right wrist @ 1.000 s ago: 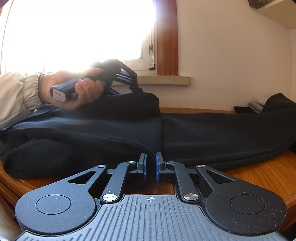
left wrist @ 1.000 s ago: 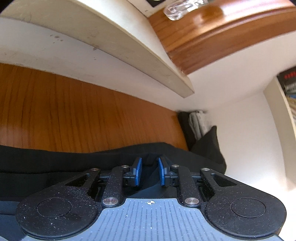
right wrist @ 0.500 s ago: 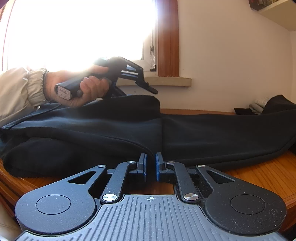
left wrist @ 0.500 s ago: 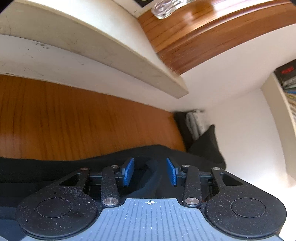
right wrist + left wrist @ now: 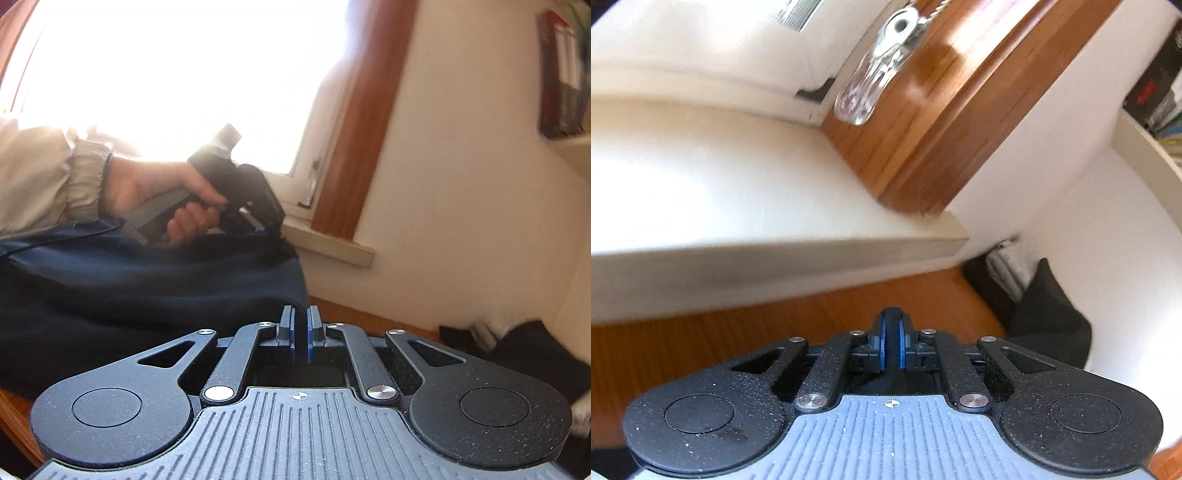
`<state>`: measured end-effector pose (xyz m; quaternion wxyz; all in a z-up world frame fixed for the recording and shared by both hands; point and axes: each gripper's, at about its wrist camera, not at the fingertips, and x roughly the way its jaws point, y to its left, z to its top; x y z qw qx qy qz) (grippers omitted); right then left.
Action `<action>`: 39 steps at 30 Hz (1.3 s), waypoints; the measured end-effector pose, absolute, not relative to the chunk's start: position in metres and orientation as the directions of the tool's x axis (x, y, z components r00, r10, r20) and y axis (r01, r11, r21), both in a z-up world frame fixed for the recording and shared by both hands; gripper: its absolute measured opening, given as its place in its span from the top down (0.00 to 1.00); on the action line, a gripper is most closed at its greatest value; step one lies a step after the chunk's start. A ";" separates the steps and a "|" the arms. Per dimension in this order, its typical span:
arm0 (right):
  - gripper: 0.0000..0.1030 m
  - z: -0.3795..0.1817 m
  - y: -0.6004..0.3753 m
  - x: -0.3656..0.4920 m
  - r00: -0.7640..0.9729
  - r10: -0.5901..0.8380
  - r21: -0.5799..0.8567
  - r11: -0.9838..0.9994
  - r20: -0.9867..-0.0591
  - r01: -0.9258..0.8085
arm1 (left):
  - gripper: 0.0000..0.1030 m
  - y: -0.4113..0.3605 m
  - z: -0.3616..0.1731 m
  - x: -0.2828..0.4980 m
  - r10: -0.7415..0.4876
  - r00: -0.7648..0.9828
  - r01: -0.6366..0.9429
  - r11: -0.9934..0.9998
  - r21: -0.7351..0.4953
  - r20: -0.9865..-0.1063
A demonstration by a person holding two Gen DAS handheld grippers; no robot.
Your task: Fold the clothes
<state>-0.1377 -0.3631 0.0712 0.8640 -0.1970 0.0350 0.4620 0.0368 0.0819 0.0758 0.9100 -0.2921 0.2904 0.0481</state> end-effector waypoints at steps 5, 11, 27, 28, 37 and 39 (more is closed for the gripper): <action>0.99 0.029 -0.379 -0.127 0.560 0.725 -0.307 0.470 -0.400 -0.828 | 0.92 0.062 0.052 0.048 -0.079 0.778 -0.230 0.887 -0.400 -0.623; 0.98 0.038 -0.405 -0.113 0.550 0.755 -0.116 0.548 -0.358 -0.828 | 0.65 0.060 0.057 0.029 -0.044 0.803 -0.242 0.887 -0.392 -0.594; 0.98 0.036 -0.385 -0.135 0.623 0.675 -0.094 0.645 -0.394 -0.758 | 0.38 0.042 0.040 -0.060 0.028 0.839 -0.193 0.949 -0.250 -0.543; 0.98 0.033 -0.388 -0.135 0.610 0.672 -0.085 0.640 -0.419 -0.763 | 0.38 0.042 0.039 -0.060 0.030 0.840 -0.193 0.949 -0.248 -0.541; 0.95 0.049 -0.396 -0.140 0.562 0.743 -0.033 0.593 -0.364 -0.805 | 0.30 0.041 0.042 -0.068 0.042 0.863 -0.194 0.948 -0.253 -0.503; 0.81 0.046 -0.383 -0.144 0.548 0.742 -0.083 0.564 -0.386 -0.822 | 0.28 0.041 0.043 -0.066 0.044 0.862 -0.196 0.948 -0.252 -0.505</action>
